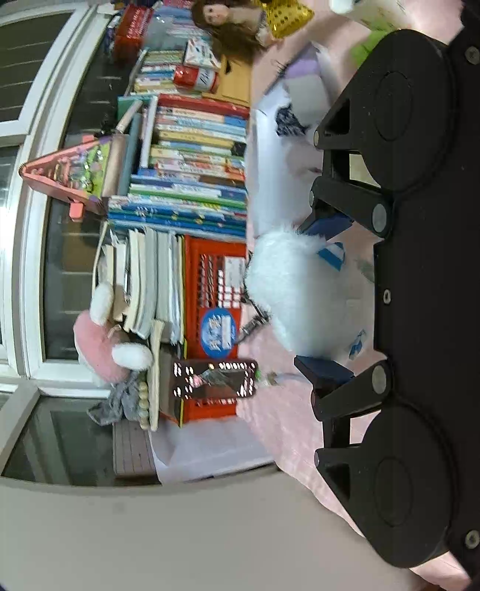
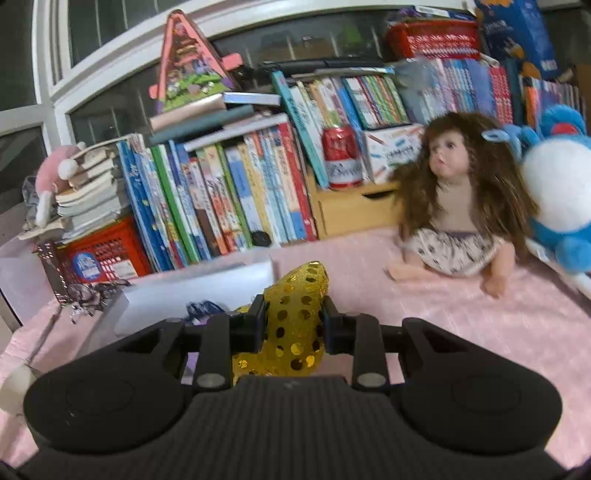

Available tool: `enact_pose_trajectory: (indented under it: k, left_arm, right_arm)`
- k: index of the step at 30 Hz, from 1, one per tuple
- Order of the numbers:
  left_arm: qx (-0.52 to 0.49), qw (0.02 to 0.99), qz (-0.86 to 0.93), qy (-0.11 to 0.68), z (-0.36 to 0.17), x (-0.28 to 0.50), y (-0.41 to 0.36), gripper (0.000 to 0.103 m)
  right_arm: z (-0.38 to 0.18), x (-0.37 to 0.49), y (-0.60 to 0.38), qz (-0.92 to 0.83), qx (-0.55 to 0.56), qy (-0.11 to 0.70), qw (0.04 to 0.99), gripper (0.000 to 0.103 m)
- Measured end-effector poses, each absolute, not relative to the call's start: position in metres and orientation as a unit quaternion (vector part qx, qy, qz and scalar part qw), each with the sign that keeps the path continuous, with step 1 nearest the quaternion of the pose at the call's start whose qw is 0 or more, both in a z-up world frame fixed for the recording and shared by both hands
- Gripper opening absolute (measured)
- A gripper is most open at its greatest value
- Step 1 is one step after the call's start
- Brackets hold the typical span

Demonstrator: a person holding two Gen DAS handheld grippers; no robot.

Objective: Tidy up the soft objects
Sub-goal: 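Carry the gold pouch with the right tool while the left tool carries the fluffy toy to the tray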

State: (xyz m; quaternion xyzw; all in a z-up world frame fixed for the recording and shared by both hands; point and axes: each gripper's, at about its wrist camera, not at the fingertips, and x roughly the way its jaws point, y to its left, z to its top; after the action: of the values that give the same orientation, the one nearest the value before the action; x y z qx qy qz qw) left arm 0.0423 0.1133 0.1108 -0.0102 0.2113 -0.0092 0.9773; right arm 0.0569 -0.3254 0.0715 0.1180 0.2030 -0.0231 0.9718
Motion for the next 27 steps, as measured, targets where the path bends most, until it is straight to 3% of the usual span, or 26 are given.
enact_pose_trajectory:
  k: [13,27]
  left_arm:
    - [-0.031,0.962,-0.113,0.248,0.162,0.101,0.066,0.063]
    - [-0.051,0.925,-0.139,0.35,0.156,0.203,0.003,0.063]
  right_arm:
    - [0.106,0.107,-0.286,0.023,0.114,0.213,0.97,0.034]
    - [0.107,0.165,-0.259,0.032,0.114,0.267,0.956,0.034]
